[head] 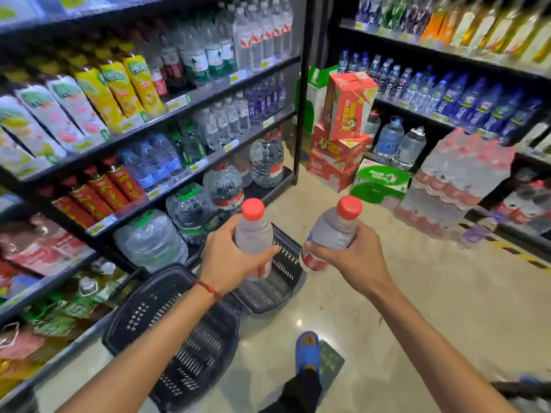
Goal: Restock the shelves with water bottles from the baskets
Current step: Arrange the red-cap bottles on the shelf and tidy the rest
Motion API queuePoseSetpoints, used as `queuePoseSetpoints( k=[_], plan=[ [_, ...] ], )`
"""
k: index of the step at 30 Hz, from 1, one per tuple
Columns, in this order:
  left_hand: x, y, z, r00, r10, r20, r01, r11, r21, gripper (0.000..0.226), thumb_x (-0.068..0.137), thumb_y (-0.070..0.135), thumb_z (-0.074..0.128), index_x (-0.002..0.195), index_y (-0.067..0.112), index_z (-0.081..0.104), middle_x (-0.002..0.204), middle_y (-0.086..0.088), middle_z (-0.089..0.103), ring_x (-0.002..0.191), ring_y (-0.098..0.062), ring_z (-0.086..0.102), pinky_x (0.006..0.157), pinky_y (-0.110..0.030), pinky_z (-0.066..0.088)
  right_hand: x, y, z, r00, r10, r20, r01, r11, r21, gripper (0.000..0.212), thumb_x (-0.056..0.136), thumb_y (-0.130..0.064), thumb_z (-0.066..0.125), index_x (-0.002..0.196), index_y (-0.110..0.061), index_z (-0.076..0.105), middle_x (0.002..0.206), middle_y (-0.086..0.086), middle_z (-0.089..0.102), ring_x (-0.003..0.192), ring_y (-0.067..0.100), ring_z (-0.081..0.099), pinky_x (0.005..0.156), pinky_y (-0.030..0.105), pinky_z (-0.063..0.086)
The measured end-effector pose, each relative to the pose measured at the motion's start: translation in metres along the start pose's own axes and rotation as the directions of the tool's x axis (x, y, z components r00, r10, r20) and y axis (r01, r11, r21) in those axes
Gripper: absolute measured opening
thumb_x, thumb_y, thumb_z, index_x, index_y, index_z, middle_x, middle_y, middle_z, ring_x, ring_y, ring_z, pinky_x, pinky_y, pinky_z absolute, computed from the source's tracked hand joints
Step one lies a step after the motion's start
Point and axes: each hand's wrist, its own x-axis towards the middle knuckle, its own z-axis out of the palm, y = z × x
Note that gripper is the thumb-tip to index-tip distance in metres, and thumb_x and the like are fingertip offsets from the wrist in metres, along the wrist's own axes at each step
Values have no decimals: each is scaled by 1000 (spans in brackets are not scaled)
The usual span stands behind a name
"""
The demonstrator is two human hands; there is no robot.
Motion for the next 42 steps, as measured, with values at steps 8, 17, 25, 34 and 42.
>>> queuePoseSetpoints(
  k=[8, 17, 25, 34, 42],
  plan=[
    [143, 24, 75, 989, -89, -115, 83, 995, -55, 54, 54, 52, 91, 100, 34, 68, 88, 16, 75, 84, -8, 72, 78, -42, 60, 165, 2, -37, 997, -33, 74, 37, 997, -62, 48, 67, -26, 100, 105, -19, 71, 97, -2, 77, 89, 17, 74, 80, 38, 62],
    [267, 45, 105, 967, -100, -235, 107, 994, 16, 58, 52, 59, 87, 100, 34, 67, 92, 17, 74, 85, 2, 69, 78, -30, 58, 332, 6, -46, 956, -153, 249, 158, 987, -2, 46, 67, -25, 99, 104, -24, 70, 98, -5, 77, 92, 14, 73, 80, 26, 58],
    [357, 53, 132, 878, -172, -448, 185, 983, -14, 58, 53, 43, 92, 103, 40, 63, 98, 20, 73, 93, -2, 69, 84, -26, 57, 493, 22, -28, 840, -193, 508, 183, 981, 68, 45, 67, -31, 99, 99, -13, 72, 93, 0, 78, 85, 14, 73, 79, 32, 58],
    [423, 69, 146, 749, -99, -655, 217, 971, 101, 60, 55, 49, 91, 107, 58, 62, 109, 12, 72, 101, -11, 70, 91, -45, 58, 627, -3, 3, 655, -263, 708, 203, 964, 170, 42, 69, -14, 98, 100, -12, 70, 85, -10, 76, 74, -3, 66, 73, 15, 52],
    [487, 36, 93, 710, 22, -704, 259, 921, 291, 58, 63, 45, 96, 107, 39, 59, 108, 10, 57, 99, 0, 54, 81, -15, 43, 695, -17, 72, 546, -296, 784, 233, 952, 198, 40, 71, -22, 97, 101, -15, 72, 93, -5, 79, 83, 6, 71, 76, 19, 55]
  ],
)
